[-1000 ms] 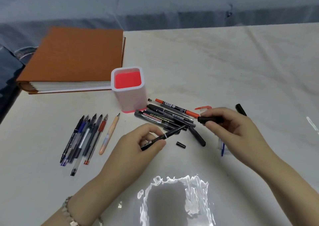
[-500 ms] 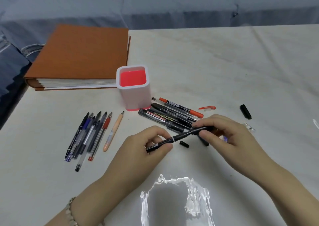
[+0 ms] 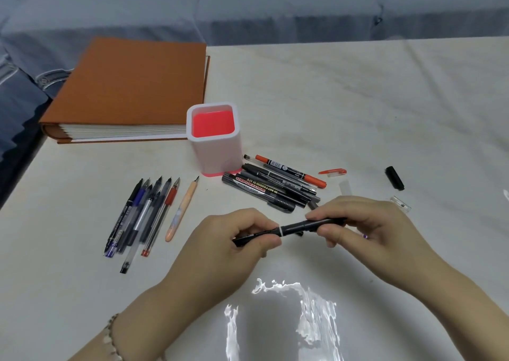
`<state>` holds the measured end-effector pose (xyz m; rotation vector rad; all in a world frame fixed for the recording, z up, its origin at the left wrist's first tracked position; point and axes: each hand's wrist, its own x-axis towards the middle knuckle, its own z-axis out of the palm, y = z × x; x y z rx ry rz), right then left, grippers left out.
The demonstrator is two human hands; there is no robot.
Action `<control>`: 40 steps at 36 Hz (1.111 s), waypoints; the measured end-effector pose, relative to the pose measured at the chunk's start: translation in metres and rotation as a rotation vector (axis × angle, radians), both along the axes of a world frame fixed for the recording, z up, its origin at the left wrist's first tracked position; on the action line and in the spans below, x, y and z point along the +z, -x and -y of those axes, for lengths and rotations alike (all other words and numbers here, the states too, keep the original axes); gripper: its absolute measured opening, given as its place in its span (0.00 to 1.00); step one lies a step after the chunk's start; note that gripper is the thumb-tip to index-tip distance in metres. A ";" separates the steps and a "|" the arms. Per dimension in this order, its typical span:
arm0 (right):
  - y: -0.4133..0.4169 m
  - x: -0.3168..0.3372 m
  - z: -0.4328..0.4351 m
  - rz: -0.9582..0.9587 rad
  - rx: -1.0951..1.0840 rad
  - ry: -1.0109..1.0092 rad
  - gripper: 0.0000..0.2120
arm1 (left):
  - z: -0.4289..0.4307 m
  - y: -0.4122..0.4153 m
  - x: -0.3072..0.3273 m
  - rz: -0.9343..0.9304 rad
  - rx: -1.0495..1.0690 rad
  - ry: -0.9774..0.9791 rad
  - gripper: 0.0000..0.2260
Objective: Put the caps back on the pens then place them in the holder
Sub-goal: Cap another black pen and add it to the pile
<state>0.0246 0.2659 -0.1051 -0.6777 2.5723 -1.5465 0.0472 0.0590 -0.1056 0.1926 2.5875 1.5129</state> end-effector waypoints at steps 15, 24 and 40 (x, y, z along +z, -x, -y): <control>0.035 -0.049 -0.045 0.180 -0.573 -0.435 0.11 | -0.004 0.008 -0.010 0.103 0.105 0.121 0.04; 0.044 -0.050 -0.077 0.034 -0.599 -0.561 0.12 | -0.021 0.012 -0.019 0.114 0.055 0.118 0.02; 0.082 -0.055 -0.086 0.156 -0.645 -0.607 0.09 | -0.018 0.016 -0.014 0.098 0.095 0.067 0.02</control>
